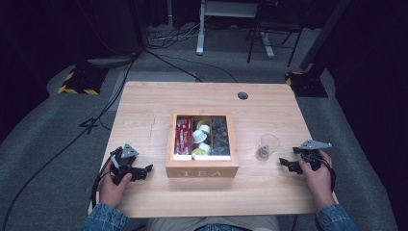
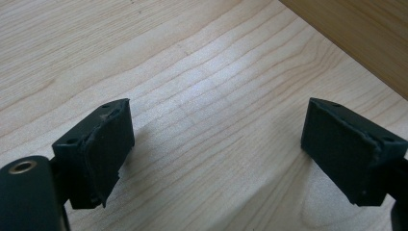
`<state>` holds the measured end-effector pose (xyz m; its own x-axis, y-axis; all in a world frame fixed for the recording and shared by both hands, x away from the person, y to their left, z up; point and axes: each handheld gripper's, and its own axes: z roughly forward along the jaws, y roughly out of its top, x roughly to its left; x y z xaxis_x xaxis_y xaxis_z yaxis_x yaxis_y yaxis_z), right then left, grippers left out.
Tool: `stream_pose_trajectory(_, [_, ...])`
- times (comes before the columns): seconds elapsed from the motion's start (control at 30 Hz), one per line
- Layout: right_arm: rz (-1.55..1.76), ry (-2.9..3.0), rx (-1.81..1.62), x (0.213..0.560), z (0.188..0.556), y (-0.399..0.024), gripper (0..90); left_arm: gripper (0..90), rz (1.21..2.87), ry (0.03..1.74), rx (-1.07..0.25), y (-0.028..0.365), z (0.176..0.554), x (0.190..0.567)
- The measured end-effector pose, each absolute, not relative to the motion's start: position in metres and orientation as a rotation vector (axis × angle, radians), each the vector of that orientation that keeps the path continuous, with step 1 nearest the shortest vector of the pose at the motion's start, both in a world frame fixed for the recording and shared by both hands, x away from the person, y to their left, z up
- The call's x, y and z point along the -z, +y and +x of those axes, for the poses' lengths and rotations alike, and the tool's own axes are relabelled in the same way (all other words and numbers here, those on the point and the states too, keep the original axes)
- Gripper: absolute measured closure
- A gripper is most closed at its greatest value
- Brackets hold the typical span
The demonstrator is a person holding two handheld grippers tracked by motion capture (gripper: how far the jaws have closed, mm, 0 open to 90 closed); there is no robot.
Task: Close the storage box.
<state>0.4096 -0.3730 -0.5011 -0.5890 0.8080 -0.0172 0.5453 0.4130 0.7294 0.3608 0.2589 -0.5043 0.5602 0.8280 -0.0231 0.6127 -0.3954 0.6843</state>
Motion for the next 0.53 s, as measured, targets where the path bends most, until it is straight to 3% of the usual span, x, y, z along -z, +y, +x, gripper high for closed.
stream_pose_trajectory(0.53, [1.209, 2.273, -0.987, 0.5037, 0.4089, -0.3725, 12.7, 10.6, 2.128, 1.186, -0.440, 0.2596, 0.3609, 0.5044])
